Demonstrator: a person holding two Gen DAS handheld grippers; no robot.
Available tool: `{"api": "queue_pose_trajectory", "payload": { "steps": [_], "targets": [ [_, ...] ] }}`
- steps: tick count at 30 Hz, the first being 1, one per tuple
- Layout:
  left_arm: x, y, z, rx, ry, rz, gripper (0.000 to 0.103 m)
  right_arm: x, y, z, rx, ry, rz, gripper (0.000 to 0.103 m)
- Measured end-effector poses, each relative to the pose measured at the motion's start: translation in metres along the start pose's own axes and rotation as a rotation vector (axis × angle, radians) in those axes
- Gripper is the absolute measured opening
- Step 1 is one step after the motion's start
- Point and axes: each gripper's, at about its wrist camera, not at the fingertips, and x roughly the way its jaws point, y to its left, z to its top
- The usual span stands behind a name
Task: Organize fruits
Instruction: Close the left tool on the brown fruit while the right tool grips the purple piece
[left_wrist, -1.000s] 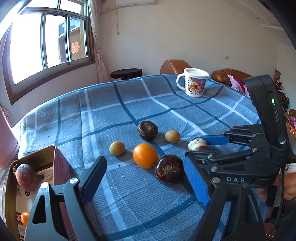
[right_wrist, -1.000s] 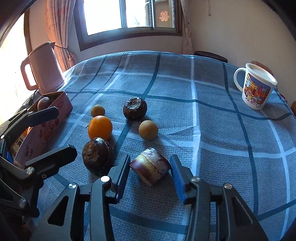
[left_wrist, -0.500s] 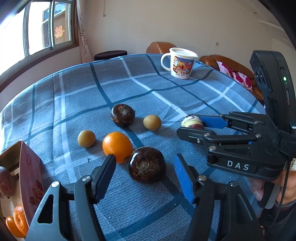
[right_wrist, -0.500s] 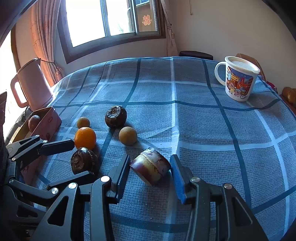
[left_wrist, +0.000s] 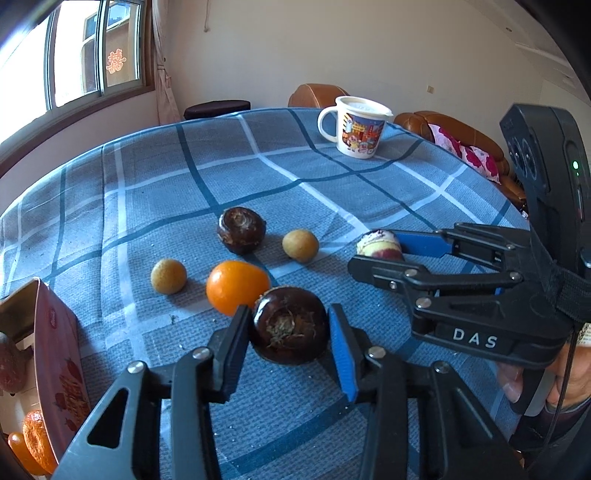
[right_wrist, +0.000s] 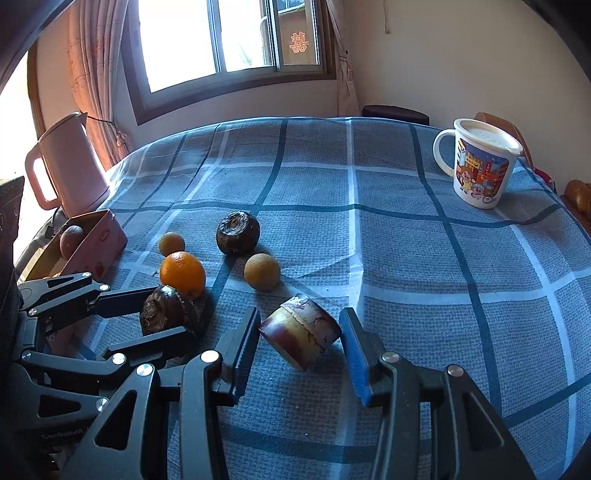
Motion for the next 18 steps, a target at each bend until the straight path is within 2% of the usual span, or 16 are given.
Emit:
{"api": "queue_pose_trajectory", "payload": {
  "steps": [18],
  "targets": [
    [-0.021,0.014,-0.002,-0.068,-0.112,-0.005,0.044,-0.014,0.008,0.0,-0.044,-0.077,0.031,0.046]
  ]
}}
